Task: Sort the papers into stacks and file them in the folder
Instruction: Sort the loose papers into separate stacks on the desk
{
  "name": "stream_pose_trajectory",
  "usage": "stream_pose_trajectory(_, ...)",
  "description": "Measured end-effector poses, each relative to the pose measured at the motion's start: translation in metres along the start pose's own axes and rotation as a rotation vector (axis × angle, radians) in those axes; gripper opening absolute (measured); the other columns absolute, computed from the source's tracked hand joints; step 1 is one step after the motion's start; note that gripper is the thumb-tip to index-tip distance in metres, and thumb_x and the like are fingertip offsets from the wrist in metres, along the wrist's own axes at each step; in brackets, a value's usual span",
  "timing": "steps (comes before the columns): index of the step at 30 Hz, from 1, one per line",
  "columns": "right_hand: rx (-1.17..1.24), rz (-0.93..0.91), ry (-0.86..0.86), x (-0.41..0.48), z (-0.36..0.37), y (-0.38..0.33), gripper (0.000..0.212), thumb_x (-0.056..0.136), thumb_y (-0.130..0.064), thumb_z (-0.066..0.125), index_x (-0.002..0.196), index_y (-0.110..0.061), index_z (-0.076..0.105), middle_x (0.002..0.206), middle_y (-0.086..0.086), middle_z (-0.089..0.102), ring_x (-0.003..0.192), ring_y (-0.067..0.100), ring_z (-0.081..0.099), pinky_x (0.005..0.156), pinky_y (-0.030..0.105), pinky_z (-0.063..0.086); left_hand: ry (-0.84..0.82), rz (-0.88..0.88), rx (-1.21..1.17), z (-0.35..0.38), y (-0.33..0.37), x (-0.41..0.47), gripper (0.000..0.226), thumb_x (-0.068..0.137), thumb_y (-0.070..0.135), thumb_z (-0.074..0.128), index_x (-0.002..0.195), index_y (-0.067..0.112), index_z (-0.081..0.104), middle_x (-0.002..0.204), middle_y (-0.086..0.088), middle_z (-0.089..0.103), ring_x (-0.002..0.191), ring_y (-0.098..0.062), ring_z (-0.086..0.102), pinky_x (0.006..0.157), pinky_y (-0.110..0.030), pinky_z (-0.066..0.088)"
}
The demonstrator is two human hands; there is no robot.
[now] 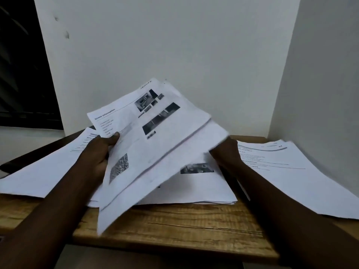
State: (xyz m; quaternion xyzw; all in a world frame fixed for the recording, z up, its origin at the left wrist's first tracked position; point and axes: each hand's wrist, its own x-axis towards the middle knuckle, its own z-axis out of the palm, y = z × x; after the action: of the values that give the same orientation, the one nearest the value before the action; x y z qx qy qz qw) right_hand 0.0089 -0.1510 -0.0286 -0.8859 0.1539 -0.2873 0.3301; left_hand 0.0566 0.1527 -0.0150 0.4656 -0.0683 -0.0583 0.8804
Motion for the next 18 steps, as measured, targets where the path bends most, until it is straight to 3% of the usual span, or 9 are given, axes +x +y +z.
stream_pose_trajectory(2,0.087,-0.012,-0.013,-0.002,-0.016,-0.005,0.015,0.088,-0.017,0.066,0.103,-0.014,0.064,0.100,-0.001,0.061,0.097,0.013,0.053,0.079,0.023,0.036,-0.050,0.067,0.086,0.000,-0.003,-0.001,0.030,0.102,0.008,0.045,0.125,0.016,0.062,0.111,-0.004,0.075,0.094,-0.018,0.074,0.067,-0.033,0.062)
stream_pose_trajectory(4,0.464,0.067,-0.135,-0.010,-0.030,-0.015,0.028,0.094,-0.030,0.062,0.107,-0.006,0.066,0.096,0.003,0.068,0.083,0.014,0.061,0.072,0.024,0.046,-0.054,0.131,0.168,-0.001,-0.003,-0.001,0.035,0.100,0.007,0.049,0.134,0.011,0.057,0.124,-0.009,0.069,0.110,-0.026,0.068,0.080,-0.040,0.061)
stream_pose_trajectory(6,0.716,0.140,-0.305,-0.020,-0.040,-0.027,0.042,0.097,-0.046,0.051,0.110,-0.009,0.066,0.090,0.006,0.071,0.074,0.015,0.065,0.067,0.024,0.052,-0.025,0.127,0.191,-0.001,-0.003,0.000,0.035,0.098,0.006,0.053,0.133,0.009,0.057,0.124,-0.013,0.068,0.112,-0.033,0.067,0.085,-0.049,0.058)
stream_pose_trajectory(10,0.676,0.061,-0.478,-0.027,-0.036,-0.036,0.052,0.096,-0.055,0.044,0.113,-0.011,0.067,0.104,0.010,0.073,0.085,0.020,0.068,0.074,0.026,0.053,-0.011,0.122,0.252,0.003,-0.002,-0.001,0.034,0.096,0.004,0.056,0.130,0.006,0.057,0.122,-0.017,0.068,0.110,-0.037,0.066,0.087,-0.049,0.056)
stream_pose_trajectory(15,0.635,0.020,-0.420,-0.030,-0.024,-0.033,0.033,0.093,-0.039,0.061,0.106,-0.010,0.070,0.104,0.008,0.074,0.091,0.022,0.071,0.076,0.028,0.056,-0.025,0.114,0.270,0.006,-0.002,-0.003,0.033,0.096,0.002,0.056,0.129,0.004,0.057,0.120,-0.018,0.068,0.106,-0.036,0.067,0.077,-0.044,0.061)
stream_pose_trajectory(18,0.630,0.014,-0.391,-0.030,-0.021,-0.032,0.028,0.089,-0.027,0.070,0.109,-0.008,0.068,0.103,0.008,0.074,0.095,0.026,0.071,0.075,0.031,0.056,-0.039,0.130,0.273,0.009,-0.001,-0.007,0.034,0.095,-0.002,0.055,0.128,0.004,0.057,0.114,-0.017,0.070,0.090,-0.029,0.073,0.065,-0.038,0.062)
